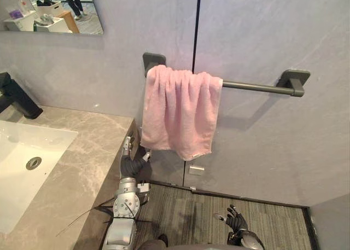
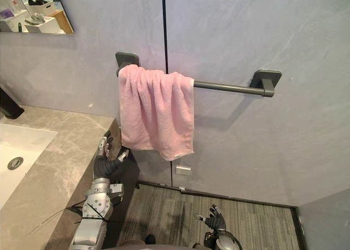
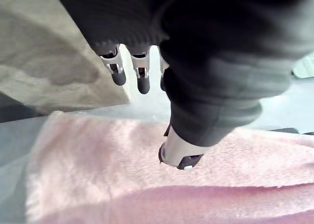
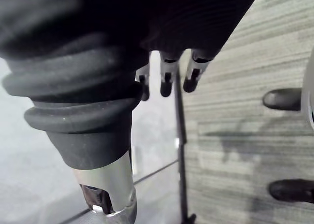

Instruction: Organize washtable

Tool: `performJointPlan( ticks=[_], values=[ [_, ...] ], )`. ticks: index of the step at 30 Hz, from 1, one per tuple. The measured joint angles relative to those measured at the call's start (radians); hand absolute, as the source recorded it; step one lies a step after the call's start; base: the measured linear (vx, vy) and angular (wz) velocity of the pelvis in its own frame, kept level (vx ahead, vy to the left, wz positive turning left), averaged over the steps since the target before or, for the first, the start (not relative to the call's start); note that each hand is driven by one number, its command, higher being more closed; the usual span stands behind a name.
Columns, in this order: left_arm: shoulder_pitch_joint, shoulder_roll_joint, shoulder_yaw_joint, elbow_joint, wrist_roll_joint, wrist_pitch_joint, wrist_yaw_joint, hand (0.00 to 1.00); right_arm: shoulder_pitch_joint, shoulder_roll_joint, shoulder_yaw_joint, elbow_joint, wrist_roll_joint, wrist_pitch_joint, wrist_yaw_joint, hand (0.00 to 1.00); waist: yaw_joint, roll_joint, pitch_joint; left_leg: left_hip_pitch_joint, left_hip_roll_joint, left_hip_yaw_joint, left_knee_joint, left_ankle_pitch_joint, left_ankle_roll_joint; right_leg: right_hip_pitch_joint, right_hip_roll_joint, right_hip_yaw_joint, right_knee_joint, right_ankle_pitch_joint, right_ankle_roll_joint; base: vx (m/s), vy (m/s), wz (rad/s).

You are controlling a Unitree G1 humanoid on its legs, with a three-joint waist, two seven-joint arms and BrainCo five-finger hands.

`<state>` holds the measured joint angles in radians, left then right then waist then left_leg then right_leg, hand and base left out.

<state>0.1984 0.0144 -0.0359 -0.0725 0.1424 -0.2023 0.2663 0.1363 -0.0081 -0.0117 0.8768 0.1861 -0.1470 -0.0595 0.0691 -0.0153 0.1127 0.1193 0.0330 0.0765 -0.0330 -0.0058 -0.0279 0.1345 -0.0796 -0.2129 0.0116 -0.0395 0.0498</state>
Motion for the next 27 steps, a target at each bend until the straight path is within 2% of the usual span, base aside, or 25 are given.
performJointPlan(
  ticks=[5,12,14,16,18,22,27],
  values=[
    [-0.034,0.003,0.008,-0.018,0.007,-0.001,0.026,0.0,0.001,-0.001,0.012,0.0,0.0,0.001,0.014,0.0,0.0,-0.002,-0.004,0.003,-0.003,0.004,-0.004,0.0,0.0,0.001,0.003,0.003,-0.007,0.0,0.0,0.0,0.0,0.0],
    [-0.129,0.054,0.012,0.009,0.029,0.009,0.046,0.0,-0.006,-0.01,0.02,0.003,0.0,0.004,0.024,0.0,-0.005,-0.002,-0.004,0.006,-0.002,0.011,-0.026,0.008,-0.002,0.004,0.009,0.012,-0.039,0.02,-0.004,-0.01,-0.006,-0.04],
    [-0.151,0.06,0.029,0.032,0.043,0.02,0.046,0.0,-0.011,-0.021,0.02,0.002,0.0,0.004,0.024,0.0,-0.01,-0.002,-0.004,0.006,-0.004,0.016,-0.032,0.011,-0.001,0.004,0.009,0.017,-0.049,0.026,-0.004,-0.01,-0.001,-0.09],
    [-0.172,0.089,0.057,0.086,0.052,0.028,0.046,0.0,-0.012,-0.032,0.02,0.0,0.0,0.004,0.027,0.0,-0.032,-0.003,-0.005,0.015,-0.005,0.027,-0.037,0.011,-0.001,0.004,0.009,0.028,-0.05,0.028,-0.004,-0.01,0.004,-0.14],
    [-0.199,0.11,0.064,0.119,0.047,0.04,0.044,0.0,-0.013,-0.04,0.02,-0.001,-0.02,0.006,0.036,0.0,-0.032,-0.005,-0.006,0.016,-0.005,0.034,-0.038,0.011,-0.001,0.002,0.009,0.035,-0.053,0.032,-0.004,-0.01,0.002,-0.11],
    [-0.22,0.131,0.073,0.168,0.024,0.048,0.03,0.0,0.003,-0.039,0.028,-0.068,-0.045,0.043,0.04,0.0,-0.054,-0.012,-0.009,0.01,-0.008,0.043,-0.039,0.011,-0.001,0.001,0.009,0.047,-0.08,0.05,-0.003,-0.02,-0.001,-0.1],
    [-0.262,0.14,0.07,0.267,-0.008,0.068,-0.005,0.0,0.019,-0.04,0.043,-0.089,-0.075,0.046,0.043,0.0,-0.059,-0.012,-0.01,0.009,-0.008,0.053,-0.04,0.01,-0.001,-0.002,0.009,0.057,-0.087,0.055,-0.001,-0.01,-0.004,-0.06]
  ],
)
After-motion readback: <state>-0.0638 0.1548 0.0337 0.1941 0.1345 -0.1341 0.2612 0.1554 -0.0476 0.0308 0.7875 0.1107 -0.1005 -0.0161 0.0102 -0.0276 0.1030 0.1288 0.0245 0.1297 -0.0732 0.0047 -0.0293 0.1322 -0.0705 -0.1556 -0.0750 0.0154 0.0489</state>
